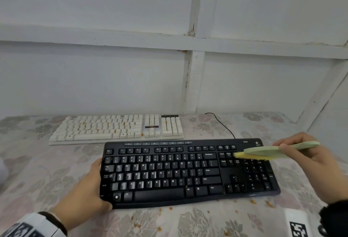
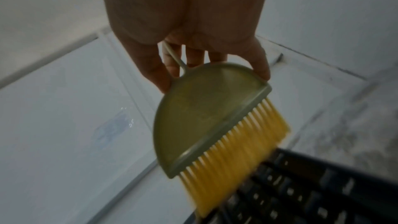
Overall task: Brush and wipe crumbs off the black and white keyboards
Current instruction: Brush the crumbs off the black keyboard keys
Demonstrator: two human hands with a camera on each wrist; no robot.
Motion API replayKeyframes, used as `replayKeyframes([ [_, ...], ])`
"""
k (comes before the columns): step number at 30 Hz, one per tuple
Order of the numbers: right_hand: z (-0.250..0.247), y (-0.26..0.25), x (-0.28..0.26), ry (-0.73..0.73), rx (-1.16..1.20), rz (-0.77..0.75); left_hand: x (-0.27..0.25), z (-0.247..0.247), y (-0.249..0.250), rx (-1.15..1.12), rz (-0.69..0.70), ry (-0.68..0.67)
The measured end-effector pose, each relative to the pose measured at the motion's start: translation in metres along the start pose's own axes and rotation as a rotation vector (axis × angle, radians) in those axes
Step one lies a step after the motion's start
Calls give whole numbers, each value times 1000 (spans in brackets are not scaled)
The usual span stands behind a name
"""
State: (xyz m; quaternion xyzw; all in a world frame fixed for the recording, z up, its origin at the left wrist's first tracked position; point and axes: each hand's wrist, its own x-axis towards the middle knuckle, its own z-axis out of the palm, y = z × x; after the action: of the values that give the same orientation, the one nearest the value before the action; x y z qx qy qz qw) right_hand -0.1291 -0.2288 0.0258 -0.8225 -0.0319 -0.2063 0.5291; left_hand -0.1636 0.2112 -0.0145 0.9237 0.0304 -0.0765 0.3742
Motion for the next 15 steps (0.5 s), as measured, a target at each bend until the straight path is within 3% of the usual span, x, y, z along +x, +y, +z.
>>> replayKeyframes([
  [6,-14,8,3,138,-224,26,-1,0,1,-14,-5,1],
  [9,5,-24,-1,162,-192,-56,-1,0,1,-31,20,2],
  [11,37,-54,-12,86,-90,-84,-1,-1,0,-42,23,-2],
  [15,126,-103,-47,-205,-10,-154,-2,-2,0,-27,24,-4],
])
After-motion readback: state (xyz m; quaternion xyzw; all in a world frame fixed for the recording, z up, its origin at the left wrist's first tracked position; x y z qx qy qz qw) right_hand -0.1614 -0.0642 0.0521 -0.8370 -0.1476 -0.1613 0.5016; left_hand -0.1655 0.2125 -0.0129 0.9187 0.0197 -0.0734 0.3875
